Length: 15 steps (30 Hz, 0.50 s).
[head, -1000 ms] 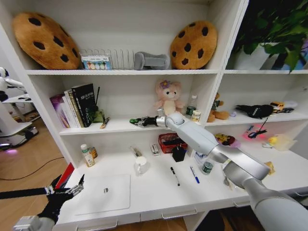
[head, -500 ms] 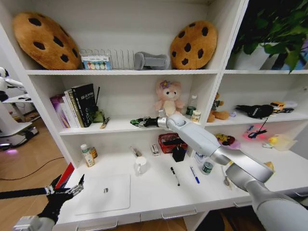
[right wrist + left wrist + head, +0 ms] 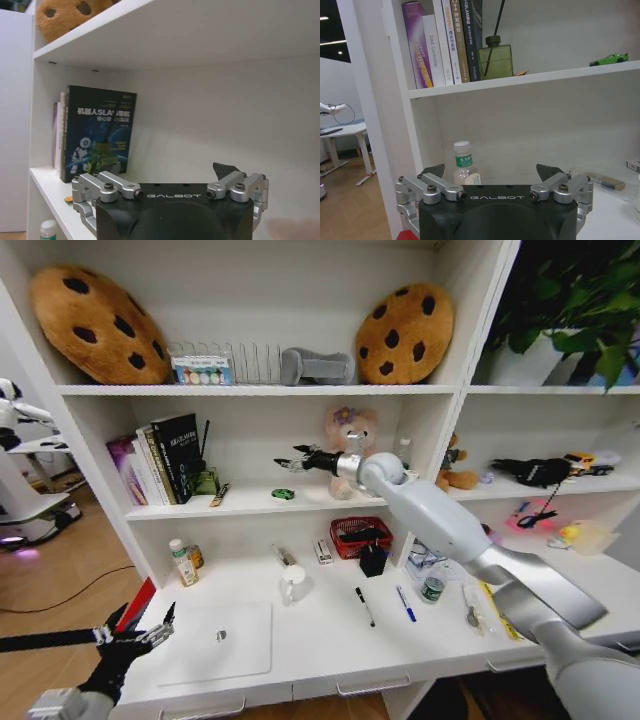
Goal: Organize the objects on the table.
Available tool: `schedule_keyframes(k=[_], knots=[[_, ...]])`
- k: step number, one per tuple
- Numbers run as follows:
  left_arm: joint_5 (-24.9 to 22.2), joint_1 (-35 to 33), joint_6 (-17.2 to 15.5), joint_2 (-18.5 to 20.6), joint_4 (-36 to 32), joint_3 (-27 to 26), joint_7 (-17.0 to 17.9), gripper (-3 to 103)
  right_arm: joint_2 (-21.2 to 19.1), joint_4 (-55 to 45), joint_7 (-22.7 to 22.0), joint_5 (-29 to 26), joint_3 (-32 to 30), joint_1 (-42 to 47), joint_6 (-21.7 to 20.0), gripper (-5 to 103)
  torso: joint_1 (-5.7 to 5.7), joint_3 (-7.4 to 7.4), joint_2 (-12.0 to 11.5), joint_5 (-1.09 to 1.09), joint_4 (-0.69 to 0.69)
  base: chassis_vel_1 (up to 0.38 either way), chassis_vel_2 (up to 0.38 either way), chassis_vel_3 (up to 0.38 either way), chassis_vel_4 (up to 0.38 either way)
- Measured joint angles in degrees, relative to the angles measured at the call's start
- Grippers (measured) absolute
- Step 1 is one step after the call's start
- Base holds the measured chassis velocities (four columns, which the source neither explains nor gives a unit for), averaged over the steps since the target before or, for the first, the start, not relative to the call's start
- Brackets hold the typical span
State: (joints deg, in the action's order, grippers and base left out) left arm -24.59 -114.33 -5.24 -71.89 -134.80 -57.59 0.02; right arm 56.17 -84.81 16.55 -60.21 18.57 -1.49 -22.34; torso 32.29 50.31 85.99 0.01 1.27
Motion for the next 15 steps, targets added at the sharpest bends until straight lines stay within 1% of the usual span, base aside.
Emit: schedule_keyframes(k=[1, 2, 3, 4, 5, 6, 7, 8, 10, 11, 12, 13, 14, 15], knots=[[0.00, 0.00, 0.00, 0.00, 0.00, 0.00, 0.00, 100, -1.15, -2.46, -2.04, -0.42, -1.15, 1.70, -0.61, 100, 0.00, 0.00, 0.00, 0.01, -0.01, 0.000, 0.000, 0.000, 0.000], [0.00, 0.00, 0.00, 0.00, 0.00, 0.00, 0.00, 100, -1.15, -2.46, -2.04, -0.42, -1.15, 1.70, -0.61, 100, 0.00, 0.00, 0.00, 0.01, -0.01, 0.000, 0.000, 0.000, 0.000], [0.00, 0.00, 0.00, 0.00, 0.00, 0.00, 0.00, 100, -2.78, -6.34, -4.70, -0.51, -2.90, 4.25, -1.06, 100, 0.00, 0.00, 0.00, 0.01, -0.04, 0.000, 0.000, 0.000, 0.000], [0.00, 0.00, 0.00, 0.00, 0.00, 0.00, 0.00, 100, -2.78, -6.34, -4.70, -0.51, -2.90, 4.25, -1.06, 100, 0.00, 0.00, 0.00, 0.01, -0.04, 0.000, 0.000, 0.000, 0.000], [0.00, 0.00, 0.00, 0.00, 0.00, 0.00, 0.01, 100, -4.67, -10.91, -6.62, 0.52, -5.45, 7.32, -1.08, 100, 0.00, 0.00, 0.00, 0.00, -0.08, 0.000, 0.000, 0.000, 0.000], [0.00, 0.00, 0.00, 0.00, 0.00, 0.00, 0.00, 100, -7.21, -17.19, -8.62, 1.89, -9.99, 12.08, -0.98, 100, 0.00, 0.00, 0.00, 0.00, -0.09, 0.000, 0.000, 0.000, 0.000], [0.00, 0.00, 0.01, 0.00, -0.01, -0.01, 0.00, 100, -9.08, -21.04, -10.17, 2.27, -13.52, 15.84, -0.71, 100, 0.00, 0.00, 0.00, -0.01, -0.09, 0.000, 0.000, 0.000, 0.000], [0.00, 0.00, 0.01, 0.00, -0.01, -0.01, 0.00, 100, -9.08, -21.04, -10.17, 2.27, -13.52, 15.84, -0.71, 100, 0.00, 0.00, 0.00, -0.01, -0.09, 0.000, 0.000, 0.000, 0.000], [0.00, 0.00, 0.00, 0.00, 0.00, 0.00, 0.01, 100, -16.47, -32.22, -16.60, 2.90, -23.23, 30.41, 2.65, 100, 0.00, 0.00, 0.00, 0.05, 0.01, 0.000, 0.000, 0.000, 0.000], [0.00, 0.00, 0.00, 0.00, 0.00, 0.00, 0.01, 100, -16.47, -32.22, -16.60, 2.90, -23.23, 30.41, 2.65, 100, 0.00, 0.00, 0.00, 0.05, 0.01, 0.000, 0.000, 0.000, 0.000], [0.00, 0.00, 0.00, 0.00, -0.01, 0.00, 0.00, 100, -18.07, -35.02, -17.66, 3.48, -27.42, 35.34, 3.63, 100, 0.00, -0.01, 0.00, 0.01, 0.01, 0.000, 0.000, 0.000, 0.000], [0.00, 0.00, 0.00, 0.00, -0.01, 0.00, 0.00, 100, -19.27, -38.61, -18.58, 4.78, -34.52, 44.19, 4.90, 100, -0.01, -0.02, 0.02, -0.04, 0.01, 0.000, 0.000, 0.000, 0.000], [0.00, 0.00, 0.00, 0.00, -0.01, 0.00, 0.00, 100, -19.27, -38.61, -18.58, 4.78, -34.52, 44.19, 4.90, 100, -0.01, -0.02, 0.02, -0.04, 0.01, 0.000, 0.000, 0.000, 0.000], [0.00, 0.00, 0.00, 0.00, 0.00, 0.00, 0.00, 100, -19.22, -40.65, -19.23, 6.01, -39.61, 51.43, 5.53, 100, -0.01, -0.02, 0.01, -0.01, -0.01, 0.000, 0.000, 0.000, 0.000]])
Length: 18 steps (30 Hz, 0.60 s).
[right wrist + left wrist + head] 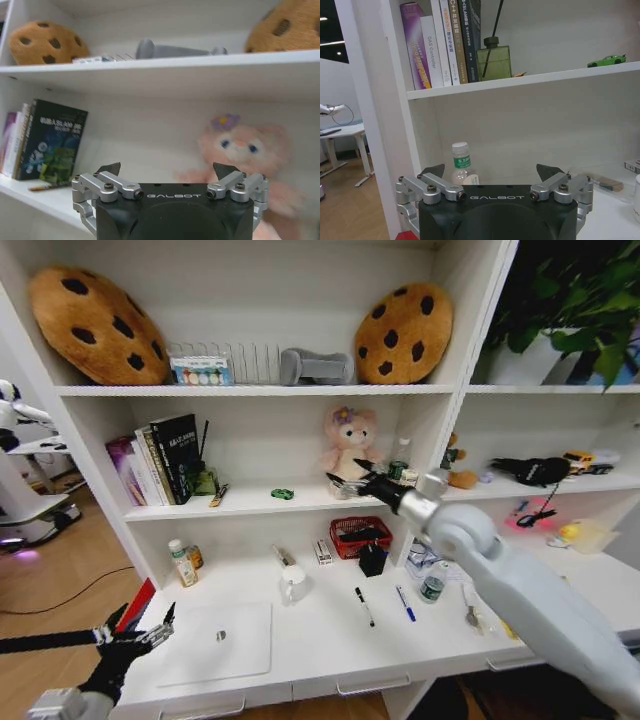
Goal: Organize the objects on the table.
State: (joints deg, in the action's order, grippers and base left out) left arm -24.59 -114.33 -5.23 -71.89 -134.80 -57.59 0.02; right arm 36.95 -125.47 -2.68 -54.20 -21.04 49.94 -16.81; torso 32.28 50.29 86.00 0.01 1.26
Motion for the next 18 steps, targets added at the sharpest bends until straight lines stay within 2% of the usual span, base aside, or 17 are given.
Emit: schedule_keyframes(k=[1, 2, 4, 5, 6, 8, 9, 10, 12, 14, 18], knots=[[0.00, 0.00, 0.00, 0.00, -0.01, 0.00, -0.01, 100, 0.67, -1.11, -0.37, 1.08, -3.60, 5.22, 0.45, 100, 0.00, 0.00, 0.00, 0.03, -0.01, 0.000, 0.000, 0.000, 0.000], [0.00, 0.00, 0.00, 0.00, -0.01, 0.00, -0.01, 100, 0.67, -1.11, -0.37, 1.08, -3.60, 5.22, 0.45, 100, 0.00, 0.00, 0.00, 0.03, -0.01, 0.000, 0.000, 0.000, 0.000], [0.00, 0.00, 0.00, 0.00, 0.00, 0.00, 0.00, 100, 3.46, -2.84, -1.15, 4.01, -10.11, 15.84, 1.14, 100, 0.00, 0.00, 0.00, -0.02, -0.08, 0.000, 0.000, 0.000, 0.000], [0.01, 0.00, 0.00, 0.00, 0.00, 0.00, -0.01, 100, 5.14, -3.62, -1.90, 5.29, -12.61, 20.97, 1.18, 100, 0.01, 0.01, 0.00, -0.01, -0.07, 0.000, 0.000, 0.000, 0.000], [0.01, 0.00, 0.00, 0.00, 0.00, 0.00, -0.01, 100, 5.14, -3.62, -1.90, 5.29, -12.61, 20.97, 1.18, 100, 0.01, 0.01, 0.00, -0.01, -0.07, 0.000, 0.000, 0.000, 0.000], [0.00, 0.00, 0.01, 0.00, 0.00, 0.00, 0.00, 100, 8.78, -4.78, -3.72, 8.33, -15.67, 29.17, 1.25, 100, 0.01, 0.01, 0.00, -0.01, -0.04, 0.000, 0.000, 0.000, 0.000], [0.00, 0.00, 0.01, 0.00, 0.00, 0.00, 0.00, 100, 8.78, -4.78, -3.72, 8.33, -15.67, 29.17, 1.25, 100, 0.01, 0.01, 0.00, -0.01, -0.04, 0.000, 0.000, 0.000, 0.000], [0.00, 0.01, 0.01, 0.00, 0.00, 0.00, 0.00, 100, 11.27, -4.88, -5.18, 11.25, -16.32, 33.91, 1.91, 100, 0.01, 0.01, 0.00, -0.02, -0.01, 0.000, 0.000, 0.000, 0.000], [0.00, 0.00, 0.01, 0.00, 0.00, 0.00, 0.00, 100, 12.72, -4.56, -6.10, 13.24, -16.21, 36.15, 2.97, 100, 0.00, 0.01, 0.00, -0.01, -0.02, 0.000, 0.000, 0.000, 0.000], [0.00, 0.00, 0.00, 0.00, -0.01, 0.00, 0.00, 100, 16.65, -1.78, -7.84, 17.68, -14.33, 40.67, 5.81, 100, 0.00, 0.01, 0.00, -0.02, -0.03, 0.000, 0.000, 0.000, 0.000], [0.00, 0.00, 0.01, 0.00, 0.00, 0.00, 0.00, 100, 18.36, 1.46, -8.20, 18.81, -11.20, 40.90, 6.03, 100, 0.01, 0.01, 0.00, -0.04, -0.03, 0.000, 0.000, 0.000, 0.000]])
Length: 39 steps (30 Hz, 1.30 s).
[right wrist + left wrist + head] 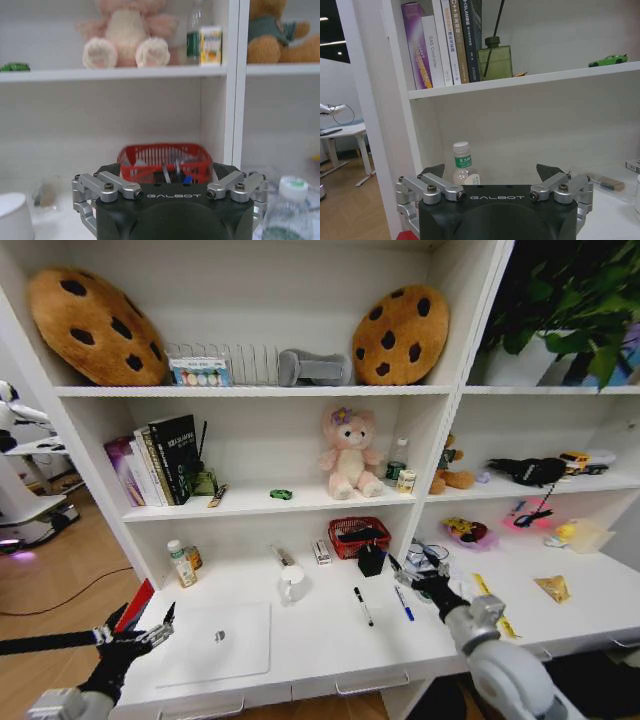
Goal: Organize the objects on the table.
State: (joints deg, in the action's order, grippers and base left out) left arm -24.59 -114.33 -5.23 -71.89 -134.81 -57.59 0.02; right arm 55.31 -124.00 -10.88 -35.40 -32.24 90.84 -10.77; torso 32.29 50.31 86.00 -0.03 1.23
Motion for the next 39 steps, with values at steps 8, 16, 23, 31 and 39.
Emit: schedule_keyframes(k=[8, 16, 23, 31, 39], knots=[[0.00, 0.00, 0.00, 0.00, 0.00, -0.01, 0.00, 100, 3.28, 15.08, -2.09, -5.60, 8.50, -9.80, -4.37, 100, 0.01, 0.01, -0.01, 0.03, -0.01, 0.000, 0.000, 0.000, 0.000], [0.00, 0.00, 0.00, 0.00, 0.00, 0.00, -0.01, 100, 2.09, 17.99, -2.97, -8.87, 14.98, -16.66, -6.58, 100, 0.01, 0.01, -0.01, 0.02, 0.00, 0.000, 0.000, 0.000, 0.000], [0.00, 0.00, 0.00, 0.00, 0.00, 0.00, -0.01, 100, 2.11, 20.59, -4.58, -7.35, 19.84, -22.82, -9.18, 100, 0.01, 0.01, -0.01, 0.03, -0.01, 0.000, 0.000, 0.000, 0.000], [0.00, 0.00, 0.00, 0.00, 0.00, 0.00, -0.01, 100, 1.50, 22.70, -4.79, -4.79, 23.58, -25.53, -11.24, 100, 0.01, 0.01, -0.01, 0.03, 0.00, 0.000, 0.000, 0.000, 0.000], [0.00, 0.00, 0.00, 0.00, 0.00, 0.00, -0.01, 100, 1.69, 25.88, -5.00, -4.71, 26.94, -28.57, -11.21, 100, 0.01, 0.01, -0.01, 0.03, -0.01, 0.000, 0.000, 0.000, 0.000]])
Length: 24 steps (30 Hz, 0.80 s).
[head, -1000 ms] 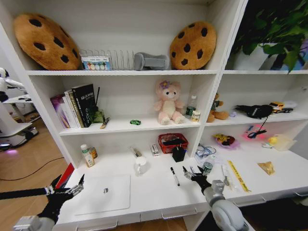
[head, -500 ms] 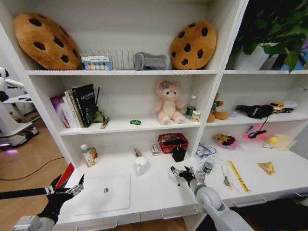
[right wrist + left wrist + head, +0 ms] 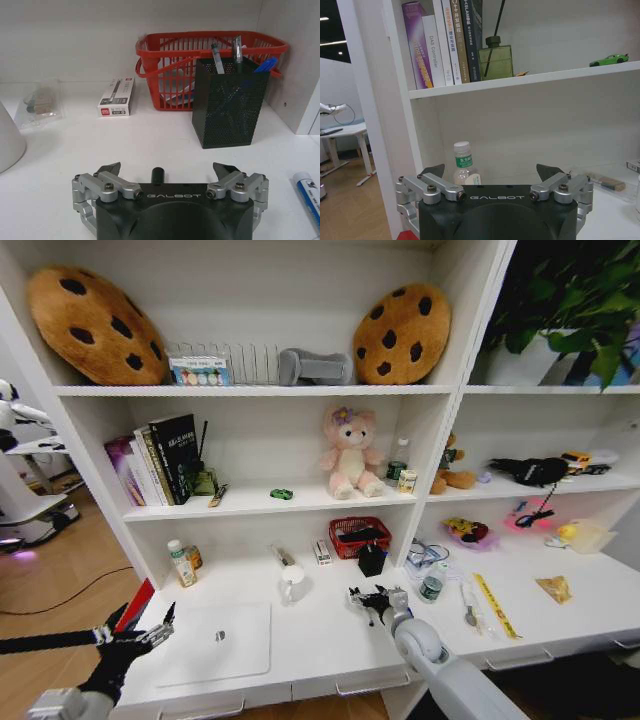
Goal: Organize the objects on the table.
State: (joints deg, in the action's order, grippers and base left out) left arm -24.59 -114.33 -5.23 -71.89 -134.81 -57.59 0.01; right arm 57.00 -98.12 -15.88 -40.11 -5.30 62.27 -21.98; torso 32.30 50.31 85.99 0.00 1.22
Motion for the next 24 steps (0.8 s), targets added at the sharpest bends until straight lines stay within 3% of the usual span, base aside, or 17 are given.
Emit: schedule_keyframes(k=[5, 6, 8, 9, 11, 13, 16, 18, 20, 22, 24], knots=[[0.00, 0.00, 0.00, 0.00, 0.00, 0.00, 0.00, 100, 0.52, 0.71, 0.01, -0.12, 1.01, -0.18, 0.10, 101, 0.00, 0.00, 0.00, 0.00, 0.00, 0.000, 0.000, 0.000, 0.000], [0.00, 0.00, 0.00, 0.00, 0.00, 0.00, 0.00, 100, 0.72, 0.98, 0.14, -0.11, 1.19, -0.18, 0.50, 94, 0.00, 0.00, 0.00, -0.01, 0.00, 0.000, 0.000, 0.000, 0.000], [0.00, 0.00, 0.00, 0.00, 0.00, 0.00, 0.00, 100, 1.00, 1.38, 0.30, 0.18, 1.30, -0.18, 0.83, 94, 0.00, 0.00, 0.00, 0.00, 0.00, 0.000, 0.000, 0.000, 0.000], [0.00, 0.00, 0.00, 0.00, 0.00, 0.00, 0.00, 100, 1.46, 1.84, 0.35, 0.31, 1.37, -0.20, 0.93, 86, 0.00, 0.00, 0.00, -0.01, 0.00, 0.000, 0.000, 0.000, 0.000], [0.00, 0.00, 0.00, 0.00, 0.00, 0.00, 0.00, 100, 1.81, 2.09, 0.28, 0.27, 1.43, -0.26, 0.85, 86, 0.00, 0.00, 0.00, 0.00, 0.01, 0.000, 0.000, 0.000, 0.000], [0.00, 0.00, 0.00, 0.00, 0.00, 0.00, 0.00, 100, 2.05, 2.52, 0.30, 0.27, 1.75, -0.46, 0.64, 70, -0.01, -0.01, 0.01, -0.02, 0.00, 0.000, 0.000, 0.000, 0.000], [0.00, 0.00, 0.00, 0.00, 0.00, 0.00, 0.00, 100, 2.11, 2.61, 0.31, 0.18, 1.87, -0.58, 0.50, 65, -0.01, -0.01, 0.02, -0.02, 0.01, 0.000, 0.000, 0.000, 0.000], [0.00, 0.00, 0.00, 0.00, 0.00, 0.00, 0.00, 100, 2.37, 2.87, 0.34, 0.03, 2.02, -0.78, 0.46, 54, -0.01, -0.01, 0.02, -0.02, 0.00, 0.000, 0.000, 0.000, 0.000], [0.00, 0.00, 0.00, 0.00, 0.00, 0.00, 0.00, 100, 2.39, 2.90, 0.33, 0.01, 2.03, -0.79, 0.43, 54, -0.02, -0.01, 0.02, -0.01, 0.00, 0.000, 0.000, 0.000, 0.000], [0.00, 0.00, 0.00, 0.00, 0.00, 0.00, 0.00, 100, 2.24, 2.83, 0.33, 0.01, 1.97, -0.69, 0.39, 37, -0.01, -0.01, 0.01, -0.01, 0.00, 0.000, 0.000, 0.000, 0.000], [0.00, 0.00, 0.00, 0.00, 0.00, 0.00, 0.00, 100, 2.15, 2.71, 0.34, 0.02, 1.85, -0.57, 0.37, 32, -0.01, -0.01, 0.01, 0.00, 0.00, 0.000, 0.000, 0.000, 0.000]])
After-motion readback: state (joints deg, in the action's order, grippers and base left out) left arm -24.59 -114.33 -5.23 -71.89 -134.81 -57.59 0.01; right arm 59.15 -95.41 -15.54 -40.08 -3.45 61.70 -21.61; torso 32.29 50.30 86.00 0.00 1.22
